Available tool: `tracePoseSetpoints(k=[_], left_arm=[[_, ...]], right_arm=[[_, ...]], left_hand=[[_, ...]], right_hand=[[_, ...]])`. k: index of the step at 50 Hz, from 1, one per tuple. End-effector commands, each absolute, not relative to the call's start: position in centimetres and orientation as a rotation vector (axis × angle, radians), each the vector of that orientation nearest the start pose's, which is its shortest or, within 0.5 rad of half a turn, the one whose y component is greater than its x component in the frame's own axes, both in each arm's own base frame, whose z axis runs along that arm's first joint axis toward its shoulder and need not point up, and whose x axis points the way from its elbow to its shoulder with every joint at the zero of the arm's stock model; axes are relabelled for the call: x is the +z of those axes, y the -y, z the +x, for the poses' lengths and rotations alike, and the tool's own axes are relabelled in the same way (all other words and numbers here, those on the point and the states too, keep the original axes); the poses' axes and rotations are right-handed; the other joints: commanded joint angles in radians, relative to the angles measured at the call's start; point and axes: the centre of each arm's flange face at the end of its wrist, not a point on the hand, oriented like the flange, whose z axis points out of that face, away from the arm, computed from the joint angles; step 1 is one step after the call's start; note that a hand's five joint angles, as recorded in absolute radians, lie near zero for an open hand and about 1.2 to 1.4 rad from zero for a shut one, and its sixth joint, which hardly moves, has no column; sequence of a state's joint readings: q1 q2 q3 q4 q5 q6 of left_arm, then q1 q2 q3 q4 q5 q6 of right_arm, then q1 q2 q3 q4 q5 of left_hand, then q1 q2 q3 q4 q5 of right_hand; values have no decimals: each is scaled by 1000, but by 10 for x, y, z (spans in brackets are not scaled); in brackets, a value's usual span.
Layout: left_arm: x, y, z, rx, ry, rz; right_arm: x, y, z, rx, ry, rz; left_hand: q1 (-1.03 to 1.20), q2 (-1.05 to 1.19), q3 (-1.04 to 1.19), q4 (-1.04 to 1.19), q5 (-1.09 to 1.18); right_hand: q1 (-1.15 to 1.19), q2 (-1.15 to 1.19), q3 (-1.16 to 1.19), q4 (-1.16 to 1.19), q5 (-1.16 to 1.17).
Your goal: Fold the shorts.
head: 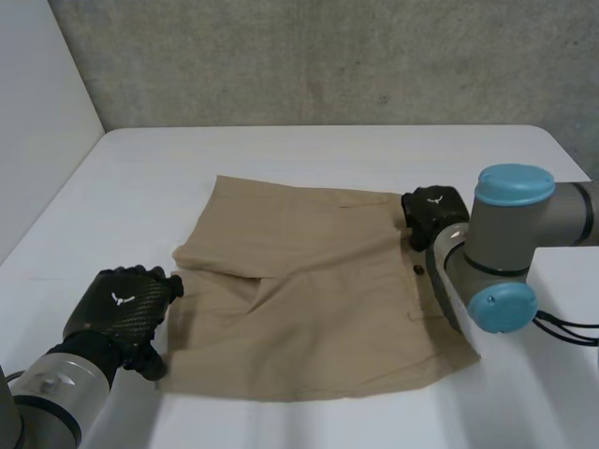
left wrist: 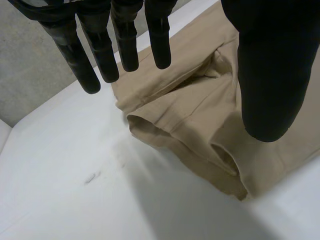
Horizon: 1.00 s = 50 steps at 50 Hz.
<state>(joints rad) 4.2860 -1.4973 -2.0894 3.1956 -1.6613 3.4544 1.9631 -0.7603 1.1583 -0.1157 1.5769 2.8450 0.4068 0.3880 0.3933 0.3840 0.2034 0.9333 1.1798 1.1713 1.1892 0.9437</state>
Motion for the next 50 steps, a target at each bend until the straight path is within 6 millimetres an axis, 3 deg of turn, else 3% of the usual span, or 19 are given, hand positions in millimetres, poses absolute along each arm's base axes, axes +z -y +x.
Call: tracePoseSetpoints(k=[1, 8, 9, 14, 15, 18, 22, 27, 33, 41, 45, 50], left_arm=[[188, 155, -206, -1739, -2453, 869], [188, 153, -206, -1737, -2456, 878], [188, 152, -206, -1737, -2456, 880], [191, 151, -206, -1756, -2445, 876], [191, 151, -206, -1758, -2444, 875], [195, 150, -205, -1782, -2429, 870], [199, 149, -206, -1808, -2415, 873], [198, 147, -206, -1808, -2420, 886], [194, 145, -209, -1800, -2442, 923], [193, 143, -212, -1811, -2441, 951], [193, 144, -214, -1835, -2431, 952], [189, 138, -219, -1835, -2452, 1022]], right_arm=[[146, 369, 267, -1920, -2337, -853], [140, 366, 271, -1876, -2305, -926], [139, 365, 271, -1870, -2308, -927], [142, 365, 270, -1873, -2307, -922], [147, 363, 271, -1882, -2299, -921], [166, 358, 266, -1917, -2279, -903], [191, 342, 259, -1938, -2258, -893], [204, 313, 255, -1877, -2222, -962], [193, 265, 244, -1554, -2234, -1159], [175, 217, 220, -1254, -2277, -1239], [164, 205, 210, -1215, -2284, -1288], [150, 209, 192, -1235, -2337, -1264]], left_hand=[[-11, 8, 2, 12, 18], [-29, -10, -15, -6, 0], [-52, -33, -39, -29, -23], [-120, -101, -106, -97, -91], [-137, -119, -124, -115, -108], [-176, -157, -162, -153, -147], [-196, -177, -183, -173, -167], [-155, -136, -142, -132, -126], [-152, -133, -139, -129, -123], [-135, -116, -121, -112, -106], [9, 28, 22, 32, 38], [30, 49, 43, 53, 59]], right_hand=[[463, 216, 225, 207, 278], [262, 15, 24, 6, 77], [70, -177, -168, -186, -115], [-410, -656, -648, -666, -595], [-611, -858, -849, -867, -796], [-736, -983, -974, -992, -921], [-740, -986, -978, -996, -925], [-693, -939, -931, -949, -878], [-552, -798, -790, -808, -737], [-502, -748, -740, -758, -687], [-484, -731, -722, -740, -669], [-446, -693, -684, -702, -631]])
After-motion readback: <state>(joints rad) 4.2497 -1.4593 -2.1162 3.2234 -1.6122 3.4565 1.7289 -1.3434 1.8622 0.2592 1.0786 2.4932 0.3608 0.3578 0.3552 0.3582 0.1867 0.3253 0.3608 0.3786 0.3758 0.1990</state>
